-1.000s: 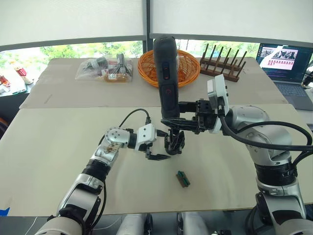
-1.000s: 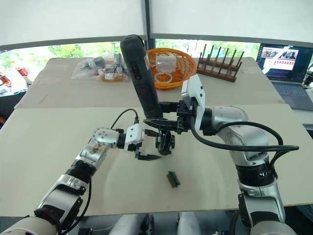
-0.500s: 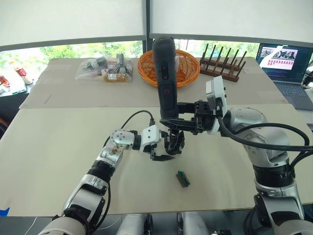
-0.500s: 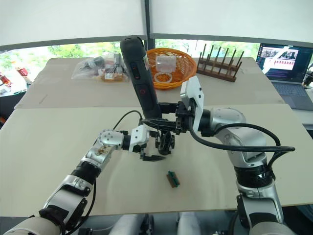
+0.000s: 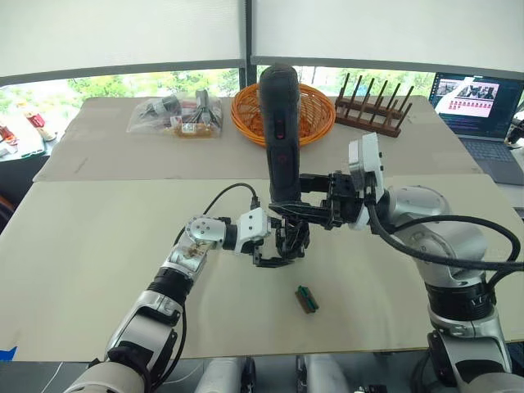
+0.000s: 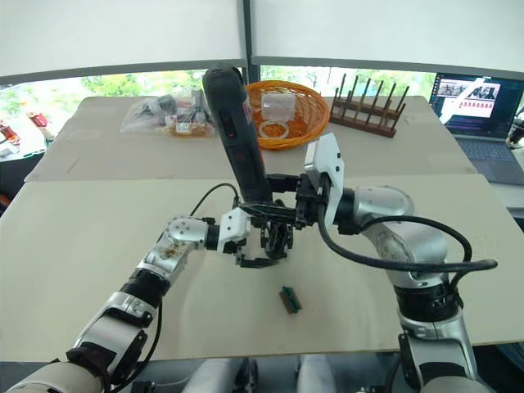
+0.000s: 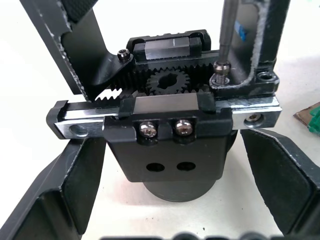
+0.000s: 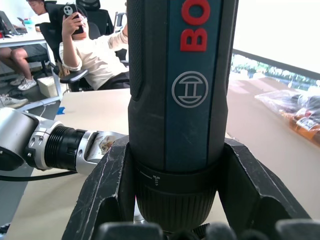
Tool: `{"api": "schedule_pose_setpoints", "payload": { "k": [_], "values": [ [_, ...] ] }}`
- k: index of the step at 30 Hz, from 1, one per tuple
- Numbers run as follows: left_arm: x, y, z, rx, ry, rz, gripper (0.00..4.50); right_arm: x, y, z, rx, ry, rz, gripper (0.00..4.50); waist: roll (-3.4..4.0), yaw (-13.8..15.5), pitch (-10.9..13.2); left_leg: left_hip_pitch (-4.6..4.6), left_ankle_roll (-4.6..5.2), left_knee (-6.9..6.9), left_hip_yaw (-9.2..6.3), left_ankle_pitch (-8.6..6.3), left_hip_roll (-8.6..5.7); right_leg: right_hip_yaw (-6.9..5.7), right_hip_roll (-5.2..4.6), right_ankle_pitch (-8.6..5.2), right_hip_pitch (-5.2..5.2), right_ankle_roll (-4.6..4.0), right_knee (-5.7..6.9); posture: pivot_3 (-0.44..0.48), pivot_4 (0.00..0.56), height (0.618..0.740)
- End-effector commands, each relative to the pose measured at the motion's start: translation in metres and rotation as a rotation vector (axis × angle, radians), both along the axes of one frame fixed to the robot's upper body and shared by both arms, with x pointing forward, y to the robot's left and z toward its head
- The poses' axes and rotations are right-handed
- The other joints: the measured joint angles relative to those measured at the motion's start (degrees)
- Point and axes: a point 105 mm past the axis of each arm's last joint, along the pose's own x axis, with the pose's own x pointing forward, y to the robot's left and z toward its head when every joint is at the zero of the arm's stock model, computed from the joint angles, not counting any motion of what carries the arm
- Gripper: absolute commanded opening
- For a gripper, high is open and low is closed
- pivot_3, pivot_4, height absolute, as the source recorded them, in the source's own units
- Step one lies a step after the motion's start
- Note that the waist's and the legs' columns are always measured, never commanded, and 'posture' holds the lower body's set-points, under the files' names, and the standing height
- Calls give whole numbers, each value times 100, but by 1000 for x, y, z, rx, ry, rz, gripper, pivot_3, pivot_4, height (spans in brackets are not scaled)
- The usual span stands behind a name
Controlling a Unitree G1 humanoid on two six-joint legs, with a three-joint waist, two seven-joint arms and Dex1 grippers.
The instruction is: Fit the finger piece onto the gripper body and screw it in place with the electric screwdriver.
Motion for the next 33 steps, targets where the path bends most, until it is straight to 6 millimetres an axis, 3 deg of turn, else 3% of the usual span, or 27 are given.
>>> {"api": "schedule_pose_setpoints", "payload": {
  "k": [1,3,4,14,17,20,25,33],
  "values": [
    [4,-5,9,-33,-14,-6,3134,-6,-4,10,37,-58,-3,1892,0,-1,0,0,0,0,0,0,0,0,0,0,0,0,0,0,150,740],
    [5,-6,6,-28,-5,-3,2329,-6,-5,10,68,-46,-9,1892,-1,4,-1,1,0,0,0,0,0,0,0,0,0,0,0,0,150,740],
    [5,-6,4,-23,-1,-4,2297,-6,-6,8,74,-47,-14,1892,-1,8,-1,1,0,0,0,0,1,-1,0,0,0,0,0,0,150,740],
    [12,0,-3,12,16,11,2297,-2,-8,-23,-2,-72,8,1892,-9,10,-6,46,7,0,-4,-1,-3,-2,-3,-1,48,1,-8,0,150,740],
    [14,2,-4,18,22,20,2297,0,-8,-32,-39,-68,26,1892,-11,-3,-7,82,60,-1,-15,-34,8,-16,0,-2,95,2,-35,0,150,740],
    [14,3,-4,17,21,17,2297,8,-10,-45,-51,84,-4,1892,-19,-4,-14,89,56,-2,-18,-34,10,-16,-4,-2,98,2,-37,0,150,740],
    [14,5,-4,16,20,23,2297,17,-14,-48,-3,220,-43,1892,-36,-4,-30,92,18,-6,-23,-18,16,-20,-37,-1,96,-1,-46,0,150,740],
    [15,9,-4,21,19,39,2297,20,-21,-49,10,37,-58,1891,-37,-8,-32,96,18,-13,-27,-25,19,-28,-31,2,103,-1,-66,0,150,740]
  ]
}}
